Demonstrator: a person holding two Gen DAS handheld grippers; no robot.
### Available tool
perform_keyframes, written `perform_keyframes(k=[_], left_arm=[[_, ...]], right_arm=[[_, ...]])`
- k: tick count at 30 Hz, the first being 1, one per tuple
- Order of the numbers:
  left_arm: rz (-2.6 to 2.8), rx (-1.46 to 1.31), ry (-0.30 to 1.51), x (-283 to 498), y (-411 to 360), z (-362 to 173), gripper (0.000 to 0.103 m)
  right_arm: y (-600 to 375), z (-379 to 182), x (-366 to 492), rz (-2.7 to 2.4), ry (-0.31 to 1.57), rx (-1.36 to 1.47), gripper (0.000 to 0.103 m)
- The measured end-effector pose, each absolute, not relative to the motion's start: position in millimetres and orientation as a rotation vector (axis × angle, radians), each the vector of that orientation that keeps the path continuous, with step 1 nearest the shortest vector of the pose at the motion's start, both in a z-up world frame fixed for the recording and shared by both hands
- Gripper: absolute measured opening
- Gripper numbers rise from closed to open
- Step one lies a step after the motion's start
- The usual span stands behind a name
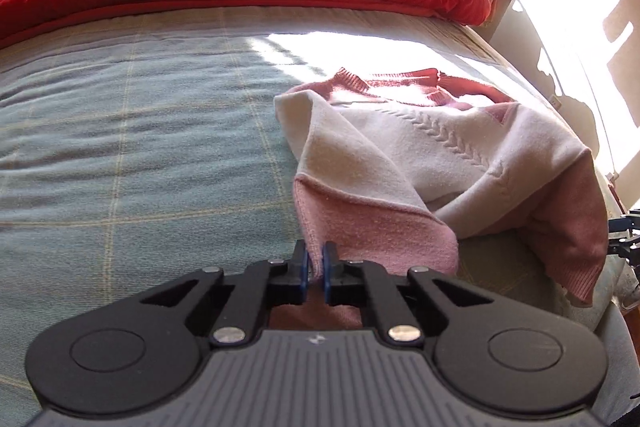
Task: Fold clothes
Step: 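Pull the pink sleeve outward from the sweater body with the left gripper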
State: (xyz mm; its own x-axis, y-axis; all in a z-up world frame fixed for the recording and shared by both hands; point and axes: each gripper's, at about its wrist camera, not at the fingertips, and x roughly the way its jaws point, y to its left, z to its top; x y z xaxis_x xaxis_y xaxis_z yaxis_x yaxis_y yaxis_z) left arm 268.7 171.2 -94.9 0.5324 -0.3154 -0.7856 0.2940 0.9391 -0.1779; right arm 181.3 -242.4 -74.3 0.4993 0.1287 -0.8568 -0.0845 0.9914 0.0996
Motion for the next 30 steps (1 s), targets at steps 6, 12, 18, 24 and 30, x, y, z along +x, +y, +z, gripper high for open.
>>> perform_keyframes(k=[6,12,18,24,30], left_arm=[[-0.164,0.055,0.958,289,201,-86,0.005],[-0.055,0.103,0.954,308,225,-83,0.005],[0.042,0.131,0.942,322,240,-81,0.004],[0.155,0.123,0.944,342,266,-78,0.000],[0.096,0.043,0.958,333,274,-84,0.004]], right_arm=[[-245,-73,179,0.115,1.037,0.054,0.077],[-244,-74,180,0.108,1.037,0.050,0.077],[-247,-76,181,0.080,1.040,0.059,0.077],[-249,-78,183,0.061,1.045,0.061,0.077],[-250,-80,186,0.052,1.050,0.060,0.077]])
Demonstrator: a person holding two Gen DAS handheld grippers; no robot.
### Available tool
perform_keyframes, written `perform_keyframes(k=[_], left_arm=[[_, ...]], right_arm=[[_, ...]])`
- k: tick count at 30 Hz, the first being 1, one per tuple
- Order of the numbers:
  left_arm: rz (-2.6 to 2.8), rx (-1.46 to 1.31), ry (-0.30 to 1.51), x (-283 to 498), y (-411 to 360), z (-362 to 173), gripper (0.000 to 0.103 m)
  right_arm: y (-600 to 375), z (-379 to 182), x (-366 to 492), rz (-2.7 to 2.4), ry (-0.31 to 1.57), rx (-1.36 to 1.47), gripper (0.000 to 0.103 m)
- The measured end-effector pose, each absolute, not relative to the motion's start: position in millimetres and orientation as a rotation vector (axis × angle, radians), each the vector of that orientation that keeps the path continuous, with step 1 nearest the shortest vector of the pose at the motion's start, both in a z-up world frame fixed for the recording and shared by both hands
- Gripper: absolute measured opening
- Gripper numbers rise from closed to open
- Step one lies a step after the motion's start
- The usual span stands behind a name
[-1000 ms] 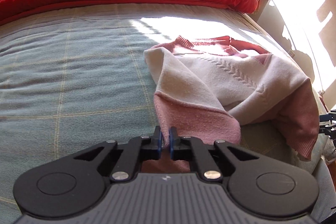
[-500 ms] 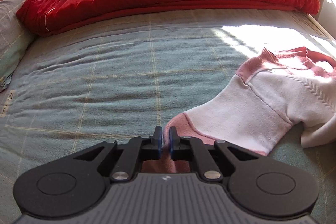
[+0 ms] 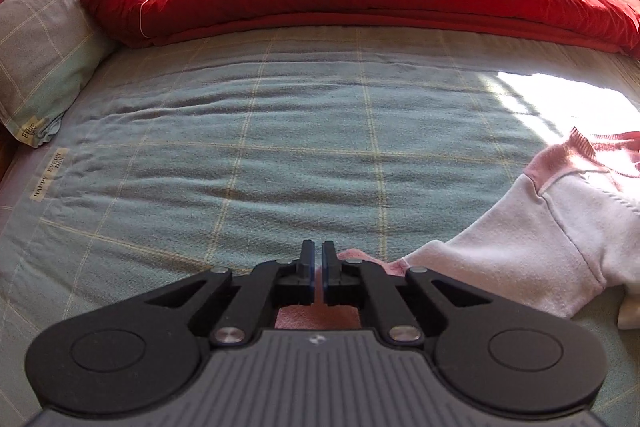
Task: Fold clothes
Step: 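Pull the pink sleeve outward from the sweater body with the left gripper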
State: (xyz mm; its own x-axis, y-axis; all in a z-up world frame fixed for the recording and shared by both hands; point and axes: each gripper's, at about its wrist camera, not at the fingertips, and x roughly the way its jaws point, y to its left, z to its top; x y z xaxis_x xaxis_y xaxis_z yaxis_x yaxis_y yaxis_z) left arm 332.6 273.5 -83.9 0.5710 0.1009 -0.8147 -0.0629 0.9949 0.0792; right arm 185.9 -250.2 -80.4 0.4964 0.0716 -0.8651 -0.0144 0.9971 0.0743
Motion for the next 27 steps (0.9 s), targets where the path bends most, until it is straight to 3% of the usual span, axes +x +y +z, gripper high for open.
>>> perform_keyframes(k=[5,7,9,19,22,27], left_arm=[[0.029,0.022,0.953,300,264,-92,0.015],[0.022,0.030,0.952,287,264,-95,0.034],[0.038,0.038,0.954,277,268,-100,0.044],[0.331,-0.509,0.972,259,353,-157,0.043],[0.331,-0.567,0.949,258,351,-164,0.055],[0.309,-0.485,0.977,267,325,-164,0.057]], right_arm=[[-246,-80,189,0.070,1.047,0.055,0.077],[-244,-80,190,0.072,1.045,0.051,0.077],[-243,-80,190,0.072,1.044,0.051,0.077],[-239,-76,190,0.057,1.044,0.034,0.077],[-238,-77,190,0.051,1.046,0.034,0.077],[-233,-79,192,0.049,1.049,0.032,0.077]])
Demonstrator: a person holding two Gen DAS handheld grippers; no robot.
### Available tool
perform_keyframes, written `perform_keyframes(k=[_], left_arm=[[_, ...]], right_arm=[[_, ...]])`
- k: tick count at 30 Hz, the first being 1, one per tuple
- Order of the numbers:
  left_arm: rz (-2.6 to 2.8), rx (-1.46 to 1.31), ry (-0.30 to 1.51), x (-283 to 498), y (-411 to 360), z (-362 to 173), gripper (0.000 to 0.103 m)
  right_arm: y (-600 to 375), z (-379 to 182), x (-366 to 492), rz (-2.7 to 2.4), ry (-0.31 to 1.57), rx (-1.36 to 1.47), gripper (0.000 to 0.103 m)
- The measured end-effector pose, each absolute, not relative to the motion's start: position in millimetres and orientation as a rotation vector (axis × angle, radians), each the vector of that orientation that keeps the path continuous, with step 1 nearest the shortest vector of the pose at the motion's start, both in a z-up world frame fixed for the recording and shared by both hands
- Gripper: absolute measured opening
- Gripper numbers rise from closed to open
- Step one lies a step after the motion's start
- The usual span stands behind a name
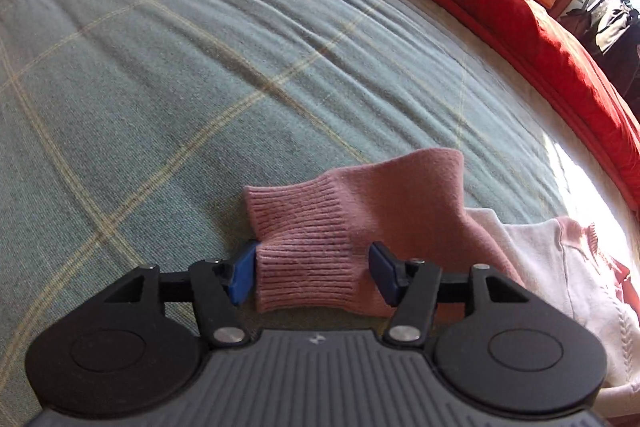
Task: Fold clothes
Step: 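Pull the pink sleeve outward from the sweater body with the left gripper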
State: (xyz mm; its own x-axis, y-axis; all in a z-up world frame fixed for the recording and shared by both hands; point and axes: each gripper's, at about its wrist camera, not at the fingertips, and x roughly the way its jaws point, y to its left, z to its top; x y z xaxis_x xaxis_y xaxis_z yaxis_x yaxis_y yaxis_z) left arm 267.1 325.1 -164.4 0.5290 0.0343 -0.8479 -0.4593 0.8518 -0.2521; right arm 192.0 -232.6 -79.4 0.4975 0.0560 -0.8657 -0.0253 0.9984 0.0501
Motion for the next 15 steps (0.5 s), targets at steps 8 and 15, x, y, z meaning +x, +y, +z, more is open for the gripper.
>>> perform_keyframes(k=[8,15], left_arm=[[0.314,-0.329,0.963,270,304,-143,0.019],[0.386,-0.299,0.893,258,335,-108,0.018]], right_arm=[[-230,-75,190,0.047,1.039,0.025,0.077],[-233,-72,190,0.041,1.030,0.041,0.077]])
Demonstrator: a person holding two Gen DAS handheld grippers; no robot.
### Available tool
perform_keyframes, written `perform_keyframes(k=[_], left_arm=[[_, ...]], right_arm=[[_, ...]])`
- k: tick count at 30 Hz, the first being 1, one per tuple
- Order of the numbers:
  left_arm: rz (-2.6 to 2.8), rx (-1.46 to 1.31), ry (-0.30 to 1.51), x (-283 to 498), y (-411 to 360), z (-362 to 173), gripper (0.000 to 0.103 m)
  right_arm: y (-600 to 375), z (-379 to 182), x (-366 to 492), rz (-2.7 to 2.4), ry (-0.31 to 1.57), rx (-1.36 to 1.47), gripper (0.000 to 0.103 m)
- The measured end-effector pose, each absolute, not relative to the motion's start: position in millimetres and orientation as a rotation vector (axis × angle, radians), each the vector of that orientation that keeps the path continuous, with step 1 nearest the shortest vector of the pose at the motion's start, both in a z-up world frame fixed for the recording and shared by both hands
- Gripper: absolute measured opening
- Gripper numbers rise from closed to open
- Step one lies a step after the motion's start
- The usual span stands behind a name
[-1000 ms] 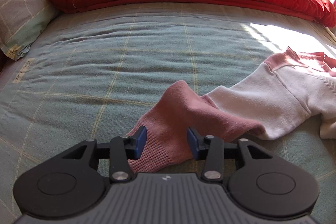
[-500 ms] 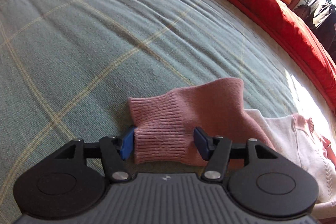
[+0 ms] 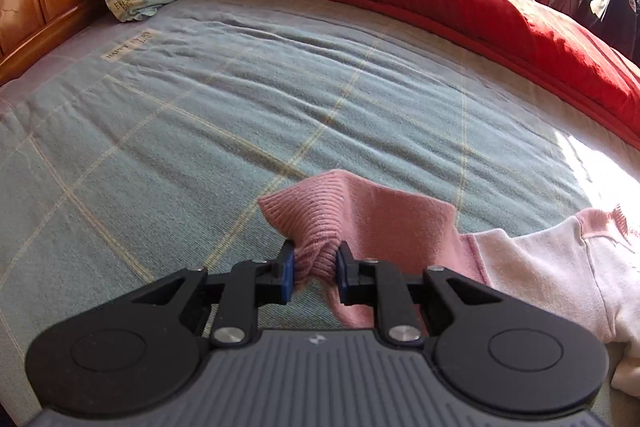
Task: Fold clothes
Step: 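Pull the pink sleeve outward from the sweater body with the left gripper, then lay the straightened sleeve on the blanket and open the left gripper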
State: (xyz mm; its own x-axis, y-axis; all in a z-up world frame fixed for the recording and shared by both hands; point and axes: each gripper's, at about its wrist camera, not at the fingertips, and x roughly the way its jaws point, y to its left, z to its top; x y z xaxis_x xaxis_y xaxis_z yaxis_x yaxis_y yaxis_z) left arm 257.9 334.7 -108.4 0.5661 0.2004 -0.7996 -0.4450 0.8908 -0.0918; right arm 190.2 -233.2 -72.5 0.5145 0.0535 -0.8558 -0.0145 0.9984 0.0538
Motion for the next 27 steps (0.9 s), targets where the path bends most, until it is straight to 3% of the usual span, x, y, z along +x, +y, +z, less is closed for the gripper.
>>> perform_keyframes(k=[11,15,27], left_arm=[[0.444,-0.353,0.986,240,356,-128,0.019],[0.466,-0.366,1.014,238,357,-138,0.029],[0.434,-0.281,0.991,229,338,-108,0.042]], right_arm=[[-230,-71,191,0.042,1.028,0.045,0.077],[-233,-66,188,0.042,1.021,0.052,0.077],[-243,-54,178,0.063,0.975,0.090,0.077]])
